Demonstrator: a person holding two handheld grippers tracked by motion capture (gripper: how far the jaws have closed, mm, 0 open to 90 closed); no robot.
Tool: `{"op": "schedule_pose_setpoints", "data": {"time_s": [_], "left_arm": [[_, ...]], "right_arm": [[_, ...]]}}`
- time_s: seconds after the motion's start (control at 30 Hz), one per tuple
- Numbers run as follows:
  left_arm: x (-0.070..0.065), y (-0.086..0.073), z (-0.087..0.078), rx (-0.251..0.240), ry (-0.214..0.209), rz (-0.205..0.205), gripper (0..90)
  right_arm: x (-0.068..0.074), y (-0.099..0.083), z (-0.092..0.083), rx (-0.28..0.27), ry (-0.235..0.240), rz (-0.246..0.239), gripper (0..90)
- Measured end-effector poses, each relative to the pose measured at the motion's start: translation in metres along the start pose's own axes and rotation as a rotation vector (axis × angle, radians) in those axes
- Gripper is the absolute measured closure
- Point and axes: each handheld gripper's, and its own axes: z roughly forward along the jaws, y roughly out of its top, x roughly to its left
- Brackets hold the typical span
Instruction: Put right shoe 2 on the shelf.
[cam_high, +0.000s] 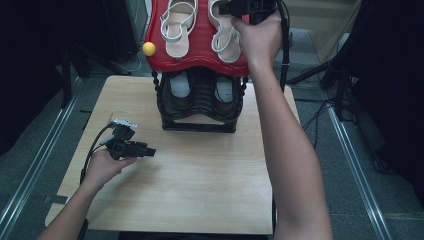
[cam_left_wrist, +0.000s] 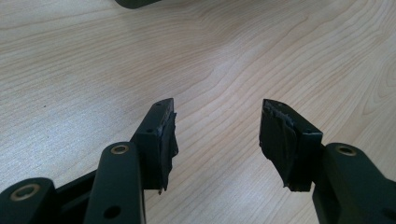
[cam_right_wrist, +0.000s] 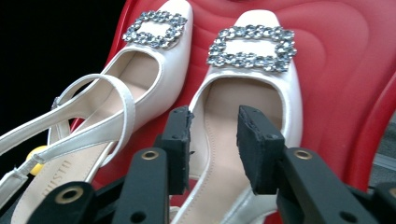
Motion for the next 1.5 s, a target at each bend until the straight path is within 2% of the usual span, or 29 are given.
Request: {"op": "schedule_pose_setpoints", "data": {"time_s": [0.27,0.53,1.07,1.5], "left_arm": [[0.0,0.0,0.0,-0.003,0.002,-0.001,46.1],[0.0,0.0,0.001,0.002,0.002,0.003,46.0],[0.0,0.0,0.001,0.0,0.003,0.0,46.1],[-0.002,0.0,0.003,0.005,0.002,0.007,46.0]], "right_arm": [[-0.013,-0.003,-0.011,-0.02,0.011,0.001,58.8],[-0.03,-0.013,-0.019,-0.027,-0.002,0.014,57.7],[-0.059,-0.038,-0.031,-0.017,-0.035,0.027,57.1],[-0.084,-0.065,-0.039,-0.019,-0.043,0.07,52.0]]}}
